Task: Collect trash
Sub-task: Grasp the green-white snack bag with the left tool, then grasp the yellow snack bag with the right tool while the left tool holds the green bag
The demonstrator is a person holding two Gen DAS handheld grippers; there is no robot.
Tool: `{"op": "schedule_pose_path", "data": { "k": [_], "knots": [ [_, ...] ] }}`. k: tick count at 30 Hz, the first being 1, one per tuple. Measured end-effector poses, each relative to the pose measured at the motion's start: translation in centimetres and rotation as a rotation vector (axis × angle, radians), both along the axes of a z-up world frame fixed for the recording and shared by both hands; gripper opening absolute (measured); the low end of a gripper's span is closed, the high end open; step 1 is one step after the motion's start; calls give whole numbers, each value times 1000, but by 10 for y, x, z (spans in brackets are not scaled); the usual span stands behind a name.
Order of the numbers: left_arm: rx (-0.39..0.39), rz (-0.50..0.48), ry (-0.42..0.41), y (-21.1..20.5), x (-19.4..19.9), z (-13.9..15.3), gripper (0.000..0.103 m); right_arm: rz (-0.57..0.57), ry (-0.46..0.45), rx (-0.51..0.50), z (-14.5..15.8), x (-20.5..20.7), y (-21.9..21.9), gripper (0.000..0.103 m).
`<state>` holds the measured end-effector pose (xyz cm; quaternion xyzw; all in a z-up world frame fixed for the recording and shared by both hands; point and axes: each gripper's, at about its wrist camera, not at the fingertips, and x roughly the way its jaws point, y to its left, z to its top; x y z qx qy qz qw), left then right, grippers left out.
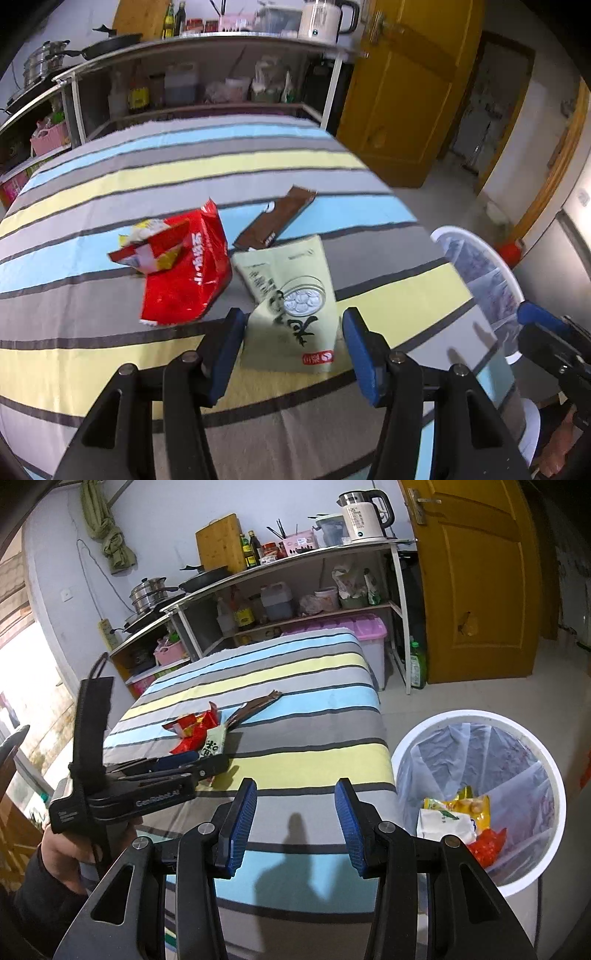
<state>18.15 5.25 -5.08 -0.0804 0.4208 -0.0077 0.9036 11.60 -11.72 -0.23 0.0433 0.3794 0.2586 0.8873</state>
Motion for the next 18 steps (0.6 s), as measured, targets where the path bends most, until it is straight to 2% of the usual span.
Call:
{"op": "schedule_pose_path", "data": {
  "k": [3,5,8,10,13,18],
  "knots": [
    [43,-6,7,-4,2,-1,58,-2,6,3,-3,5,-2,45],
    [60,-4,10,-5,2,-1,54,-4,9,5,-4,7,-2,45],
    [38,4,-8,0,-2,2,41,-4,9,8,-4,8,-3,45],
    [25,7,-28,5,-6,5,27,-3,5,7,-3,8,-2,45],
    [4,-5,-34,7,-11,6,23,-1,0,5,0,7,-1,45],
    [-18,-3,-94,13,-31,16,22,9,-10,1,4,5,5,45]
  ]
}}
